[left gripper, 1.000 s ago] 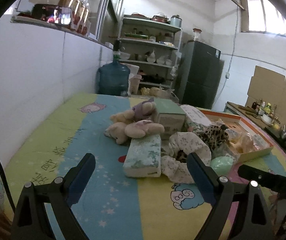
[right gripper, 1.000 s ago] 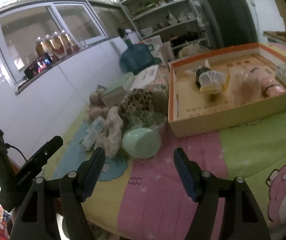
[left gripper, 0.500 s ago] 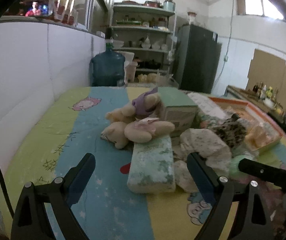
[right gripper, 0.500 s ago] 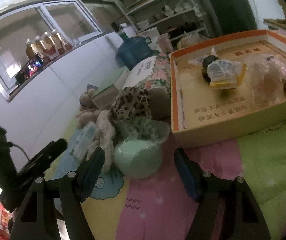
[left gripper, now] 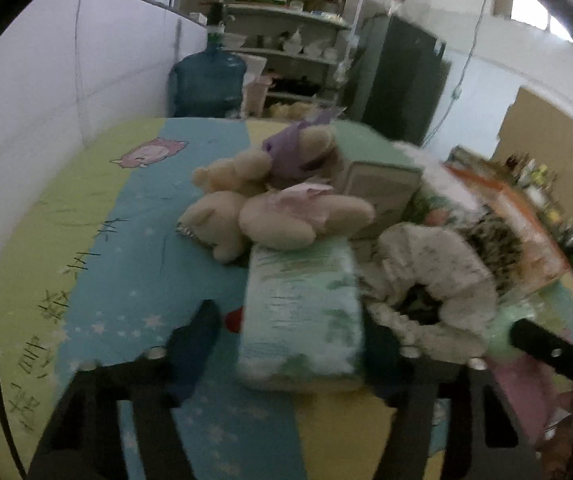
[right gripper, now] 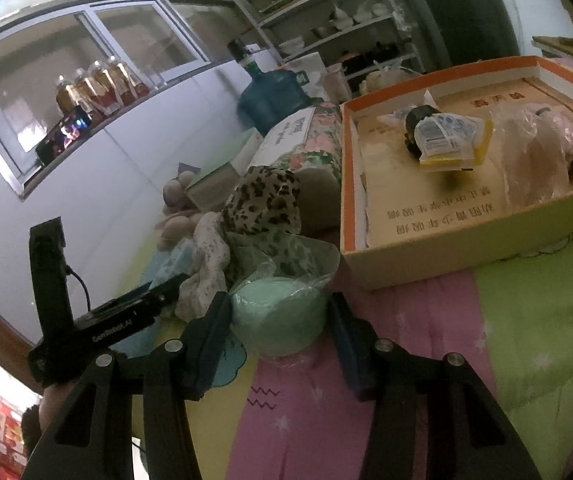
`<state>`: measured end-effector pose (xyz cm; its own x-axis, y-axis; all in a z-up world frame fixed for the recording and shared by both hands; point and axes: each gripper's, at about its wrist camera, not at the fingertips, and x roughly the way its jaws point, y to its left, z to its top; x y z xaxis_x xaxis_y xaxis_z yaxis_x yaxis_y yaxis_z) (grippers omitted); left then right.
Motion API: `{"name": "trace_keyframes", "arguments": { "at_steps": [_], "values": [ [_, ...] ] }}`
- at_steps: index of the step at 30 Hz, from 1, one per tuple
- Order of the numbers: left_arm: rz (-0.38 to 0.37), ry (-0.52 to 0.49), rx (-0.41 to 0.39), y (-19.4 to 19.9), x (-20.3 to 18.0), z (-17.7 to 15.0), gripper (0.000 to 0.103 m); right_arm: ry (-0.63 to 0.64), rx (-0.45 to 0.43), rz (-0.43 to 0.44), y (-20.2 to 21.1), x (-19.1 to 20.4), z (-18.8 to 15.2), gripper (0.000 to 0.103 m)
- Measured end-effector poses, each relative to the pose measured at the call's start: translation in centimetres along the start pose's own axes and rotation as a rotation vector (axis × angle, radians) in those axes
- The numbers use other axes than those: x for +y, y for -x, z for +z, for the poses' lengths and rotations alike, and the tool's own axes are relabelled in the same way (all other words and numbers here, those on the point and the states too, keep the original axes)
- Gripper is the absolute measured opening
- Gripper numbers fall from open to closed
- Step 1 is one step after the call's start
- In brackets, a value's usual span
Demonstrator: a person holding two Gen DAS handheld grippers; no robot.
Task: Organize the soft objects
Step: 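Grasp the white tissue pack with the left tool while the right grasps the green ball bag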
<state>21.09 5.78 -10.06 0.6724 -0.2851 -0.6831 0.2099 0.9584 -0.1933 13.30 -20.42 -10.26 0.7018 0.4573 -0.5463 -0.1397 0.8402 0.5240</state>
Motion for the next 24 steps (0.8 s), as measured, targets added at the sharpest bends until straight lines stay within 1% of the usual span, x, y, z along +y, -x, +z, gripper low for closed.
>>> {"name": "trace_keyframes", "arguments": {
  "at_steps": [1,2,4,13,24],
  "values": [
    [-0.009,0.005,-0.011,0.2,0.1,-0.1,0.052,0.002,-0.003,0.001,0.1,0.0,0.0,0.051],
    [-0.002,0.008,-0.026,0.5,0.1,-0.3,0.051,0.005,-0.007,0.003,0.3,0.1,-0.1,0.051],
    [0.009,0.011,-0.047,1.0,0.0,-0.5,0.051,0.013,-0.015,0.004,0.7,0.2,-0.3,0.051],
    [-0.016,0.034,-0.081,3.0,-0.5,-2.1,0.05,0.044,-0.059,0.007,2.8,0.9,-0.4,0.051],
    [-0.033,0.022,-0.165,7.3,-1.3,-3.1,0.049,0.072,-0.098,0.017,4.7,2.1,-0.6,0.051]
  ]
}}
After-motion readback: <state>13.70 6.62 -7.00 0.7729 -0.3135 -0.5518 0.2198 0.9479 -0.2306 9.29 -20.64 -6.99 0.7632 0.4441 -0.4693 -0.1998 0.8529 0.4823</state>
